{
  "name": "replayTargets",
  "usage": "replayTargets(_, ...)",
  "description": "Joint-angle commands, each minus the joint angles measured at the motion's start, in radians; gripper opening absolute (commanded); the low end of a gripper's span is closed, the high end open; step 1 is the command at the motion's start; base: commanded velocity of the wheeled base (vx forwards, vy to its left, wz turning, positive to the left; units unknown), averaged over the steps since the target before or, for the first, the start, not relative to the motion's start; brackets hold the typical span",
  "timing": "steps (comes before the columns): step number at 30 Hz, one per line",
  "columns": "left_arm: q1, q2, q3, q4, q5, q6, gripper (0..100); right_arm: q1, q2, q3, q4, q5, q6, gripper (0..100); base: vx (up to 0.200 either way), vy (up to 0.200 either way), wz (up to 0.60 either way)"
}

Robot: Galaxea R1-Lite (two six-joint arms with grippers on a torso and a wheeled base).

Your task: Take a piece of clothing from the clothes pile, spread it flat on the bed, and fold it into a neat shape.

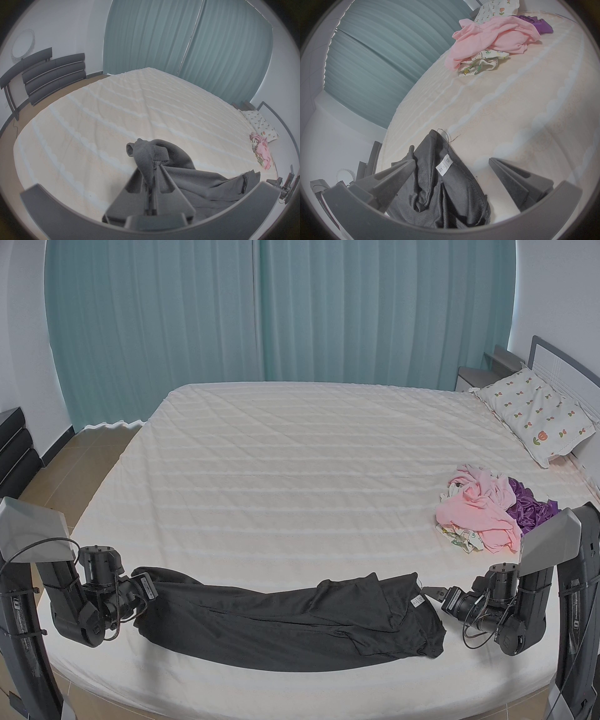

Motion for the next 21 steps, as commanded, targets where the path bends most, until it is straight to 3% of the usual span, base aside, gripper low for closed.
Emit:
replayTargets(1,-0.082,-0.029,0.005,0.007,0.031,-0.011,0,-0.001,-0.004,-0.002,-0.014,0.002,0.001,100,0.000,-0.200,0.00)
replayTargets(7,-0.148,-0.041,-0.004,0.039,0.138,-0.009,0,-0.016,-0.014,-0.012,-0.014,0.003,0.001,100,0.000,-0.200,0.00)
replayTargets(11,-0.177,-0.058,-0.006,0.059,0.144,-0.009,0,-0.019,-0.021,-0.012,-0.014,0.003,0.003,100,0.000,-0.200,0.00)
replayTargets(21,-0.317,-0.185,-0.068,0.285,0.192,-0.029,0,-0.017,-0.030,-0.014,-0.014,0.002,0.017,100,0.000,-0.200,0.00)
